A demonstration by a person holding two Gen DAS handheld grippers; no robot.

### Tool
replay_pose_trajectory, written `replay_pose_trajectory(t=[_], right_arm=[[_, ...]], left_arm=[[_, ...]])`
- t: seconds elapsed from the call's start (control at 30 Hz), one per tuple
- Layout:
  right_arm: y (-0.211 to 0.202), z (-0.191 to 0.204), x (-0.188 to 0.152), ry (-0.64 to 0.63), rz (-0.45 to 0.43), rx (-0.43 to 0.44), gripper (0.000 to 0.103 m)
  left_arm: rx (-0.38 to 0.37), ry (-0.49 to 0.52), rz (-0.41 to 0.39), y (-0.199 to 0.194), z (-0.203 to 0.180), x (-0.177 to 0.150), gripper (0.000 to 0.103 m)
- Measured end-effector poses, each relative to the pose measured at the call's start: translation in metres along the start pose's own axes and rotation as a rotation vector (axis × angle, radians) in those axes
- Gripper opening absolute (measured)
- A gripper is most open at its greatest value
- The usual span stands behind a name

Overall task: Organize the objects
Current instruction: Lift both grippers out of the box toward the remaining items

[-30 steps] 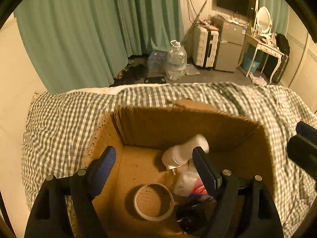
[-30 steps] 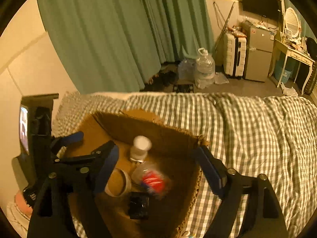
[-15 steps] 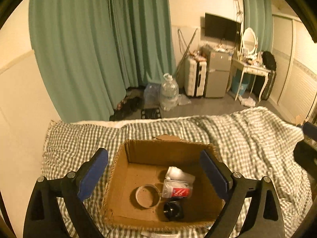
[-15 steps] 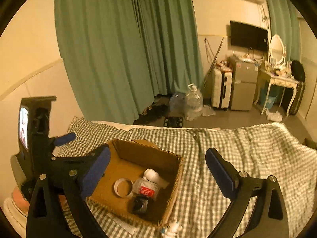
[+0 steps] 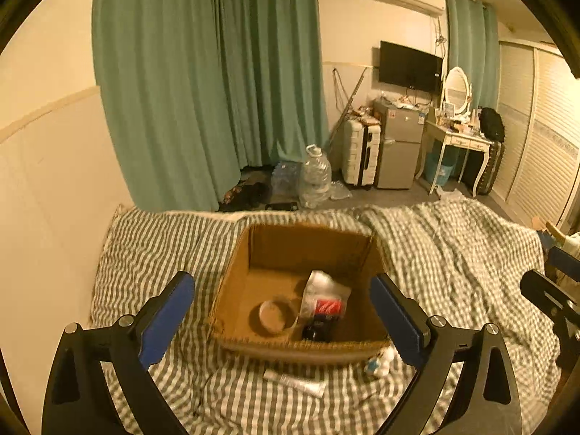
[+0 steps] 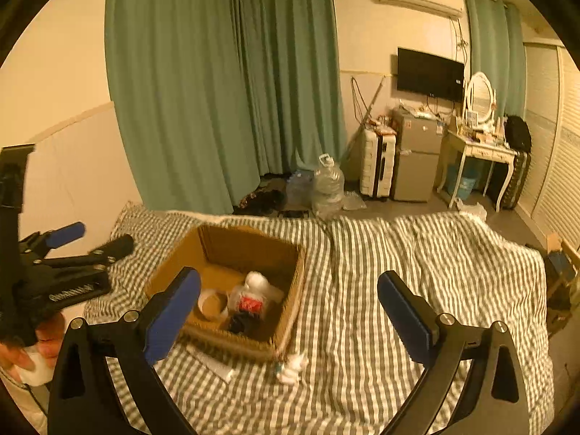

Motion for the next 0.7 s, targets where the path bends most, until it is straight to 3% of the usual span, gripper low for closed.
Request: replay_pose_trajectory(t=[0.3, 0.5, 0.7], right_arm=[[0.077, -0.023, -0.073, 0.106, 0.115, -0.038, 0.098], [0.13, -0.035, -0.11, 0.162, 0.255, -0.05, 0.098], [0.168, -0.016, -0.135, 0.092, 0.396, -0.014, 0.098]], left_arm=[[0.082, -0.061, 0.099, 0.062, 0.031, -0.072, 0.1], [0.107, -0.141, 0.191, 0.122, 0.046, -0.121, 0.1], [0.111, -0.155, 0.274, 0.161, 0.054, -0.161, 0.1]])
Point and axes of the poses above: each gripper's, at about its wrist camera, not at the fingertips, and y roughly the way its jaws point, z to its left, x to its top, the point moved 1 cm from there along y, roughly the way its jaws point, and after that the axes turned 12 degrees about -y, right-handed, at the moved point
